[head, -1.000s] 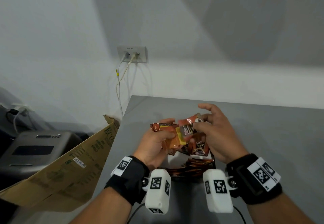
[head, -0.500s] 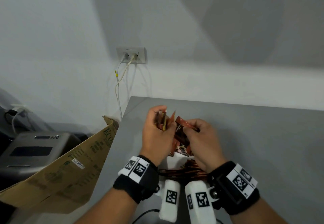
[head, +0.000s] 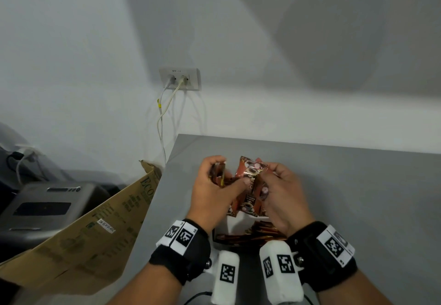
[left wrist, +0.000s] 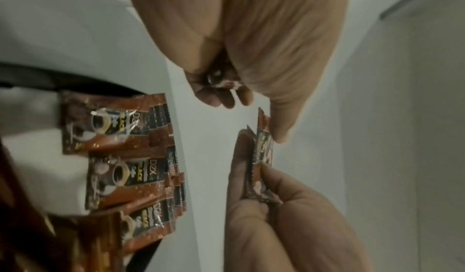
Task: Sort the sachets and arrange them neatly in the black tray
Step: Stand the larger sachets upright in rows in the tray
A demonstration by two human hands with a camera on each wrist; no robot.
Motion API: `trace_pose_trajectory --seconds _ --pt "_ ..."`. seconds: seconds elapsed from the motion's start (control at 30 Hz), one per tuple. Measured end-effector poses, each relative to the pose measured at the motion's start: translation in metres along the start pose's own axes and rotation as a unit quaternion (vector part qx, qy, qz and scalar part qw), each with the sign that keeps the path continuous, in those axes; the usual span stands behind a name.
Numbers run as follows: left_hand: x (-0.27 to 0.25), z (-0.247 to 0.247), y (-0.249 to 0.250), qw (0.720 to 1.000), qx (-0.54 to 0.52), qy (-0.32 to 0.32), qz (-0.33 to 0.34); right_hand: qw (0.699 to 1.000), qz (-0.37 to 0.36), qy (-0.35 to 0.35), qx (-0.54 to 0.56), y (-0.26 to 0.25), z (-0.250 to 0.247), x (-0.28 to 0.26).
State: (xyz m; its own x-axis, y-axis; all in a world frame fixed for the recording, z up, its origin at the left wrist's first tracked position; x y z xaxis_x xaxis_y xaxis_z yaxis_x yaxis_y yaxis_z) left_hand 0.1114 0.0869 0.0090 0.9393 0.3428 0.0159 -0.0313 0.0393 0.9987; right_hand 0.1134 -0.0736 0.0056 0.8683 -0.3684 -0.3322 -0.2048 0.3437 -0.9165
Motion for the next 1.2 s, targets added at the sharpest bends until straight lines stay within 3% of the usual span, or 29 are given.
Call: trace_pose_trajectory --seconds 0.1,0.2,0.33,0.4,0.5,0.6,0.73,0.8,0.87,0.93,0.97,1.1,1.2 --pt "0.001 0.006 -0.017 0.989 -0.081 0.015 -0.121 1.000 -0.011 0.020 -0.007 0.001 0.001 0.001" --pt "0.007 0.006 -0.019 0.979 -0.138 0.006 -0.153 0.999 -0.013 0.003 -0.033 0.003 0.003 -0.002" --pt "0.019 -0.005 -0.007 0.990 -0.079 -0.025 -0.112 0.995 -0.059 0.014 -0.081 -0.008 -0.013 0.007" --pt "0.021 -0.004 0.002 0.995 0.028 -0.080 -0.048 0.984 -0.101 -0.015 -0.147 -0.015 -0.015 0.010" --pt "0.021 0.009 0.009 0.978 0.139 -0.150 0.030 0.967 -0.115 -0.082 -0.211 -0.018 -0.004 0.006" --pt "0.023 0.015 0.014 0.975 0.163 -0.132 0.073 0.961 -0.095 -0.127 -0.225 -0.015 0.003 -0.004" --pt "0.024 0.019 0.016 0.979 0.141 -0.125 0.071 0.934 -0.122 -0.175 -0.287 -0.012 0.000 -0.013" --pt "0.024 0.017 0.011 0.988 0.098 -0.110 0.034 0.938 -0.127 -0.159 -0.282 -0.013 -0.003 -0.011" --pt "0.023 0.012 0.002 0.994 -0.002 -0.088 -0.070 0.950 -0.119 -0.118 -0.262 -0.012 -0.010 -0.004" --pt "0.019 0.009 -0.006 0.967 -0.138 -0.088 -0.197 0.963 -0.100 -0.076 -0.238 -0.010 -0.016 0.004" --pt "0.018 0.008 -0.009 0.952 -0.179 -0.093 -0.229 0.967 -0.089 -0.063 -0.229 -0.009 -0.018 0.008" --pt "0.016 0.006 -0.012 0.944 -0.200 -0.107 -0.240 0.997 0.010 -0.062 -0.054 -0.006 -0.016 0.010" --pt "0.013 0.007 -0.011 0.954 -0.173 -0.106 -0.221 0.995 0.040 -0.082 0.029 -0.009 -0.010 0.008"
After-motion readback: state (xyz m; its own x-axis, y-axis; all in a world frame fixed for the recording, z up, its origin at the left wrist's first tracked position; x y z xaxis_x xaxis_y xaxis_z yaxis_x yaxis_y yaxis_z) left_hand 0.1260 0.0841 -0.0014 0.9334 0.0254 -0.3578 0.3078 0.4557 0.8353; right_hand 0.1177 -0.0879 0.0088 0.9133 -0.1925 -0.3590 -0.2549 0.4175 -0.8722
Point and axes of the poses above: each hand's wrist, its own x-axis towards the middle knuckle, its own z-axis out of the palm, y = z × x, the point moved 6 cm from there along x, towards the middle knuckle, and after that the axes turned 14 degrees about y, right-handed, at the moved point
